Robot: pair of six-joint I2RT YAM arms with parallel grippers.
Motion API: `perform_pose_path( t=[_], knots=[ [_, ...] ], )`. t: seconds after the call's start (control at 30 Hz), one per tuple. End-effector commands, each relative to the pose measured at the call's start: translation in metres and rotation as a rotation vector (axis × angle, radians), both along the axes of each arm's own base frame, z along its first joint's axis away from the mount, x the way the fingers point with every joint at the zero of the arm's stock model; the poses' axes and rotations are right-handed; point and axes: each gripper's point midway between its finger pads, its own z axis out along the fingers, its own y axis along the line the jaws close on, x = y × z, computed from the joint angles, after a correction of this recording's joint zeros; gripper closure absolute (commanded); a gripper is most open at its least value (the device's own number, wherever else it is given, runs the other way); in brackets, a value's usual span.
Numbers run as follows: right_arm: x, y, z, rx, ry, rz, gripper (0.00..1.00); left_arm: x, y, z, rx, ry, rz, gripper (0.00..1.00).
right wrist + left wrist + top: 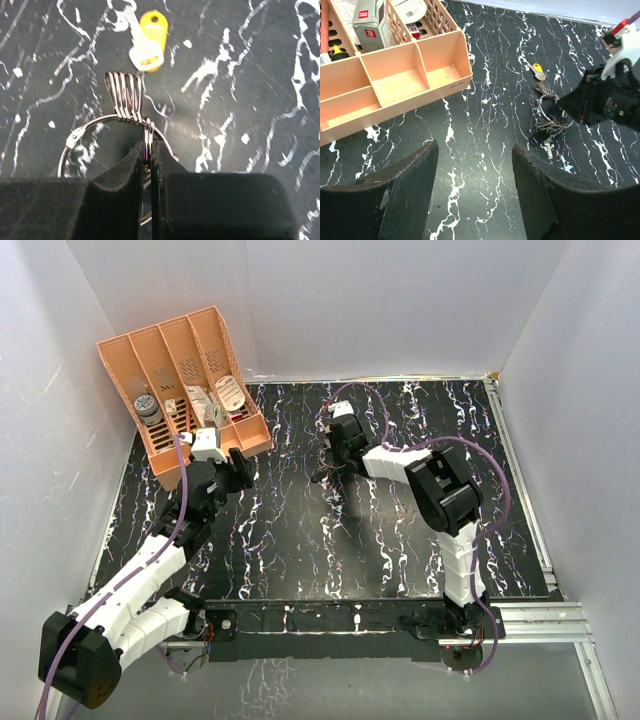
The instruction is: Remove the keys from the keyring
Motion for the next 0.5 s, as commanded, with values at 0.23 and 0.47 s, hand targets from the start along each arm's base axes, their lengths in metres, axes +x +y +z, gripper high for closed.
perform_pose_path(
  t=[0.23,0.47],
  knots=[
    [-0.029,0.003,0.190,0.138,-0.324,0.011,1.00,0.011,-0.024,0.010,-0.045,-0.042,-0.097,0.53],
    [-0.064,0.019,0.235,0.129,-0.413,0.053,1.00,0.015,-0.066,0.044,-0.119,-0.112,-0.304,0.55]
  ],
)
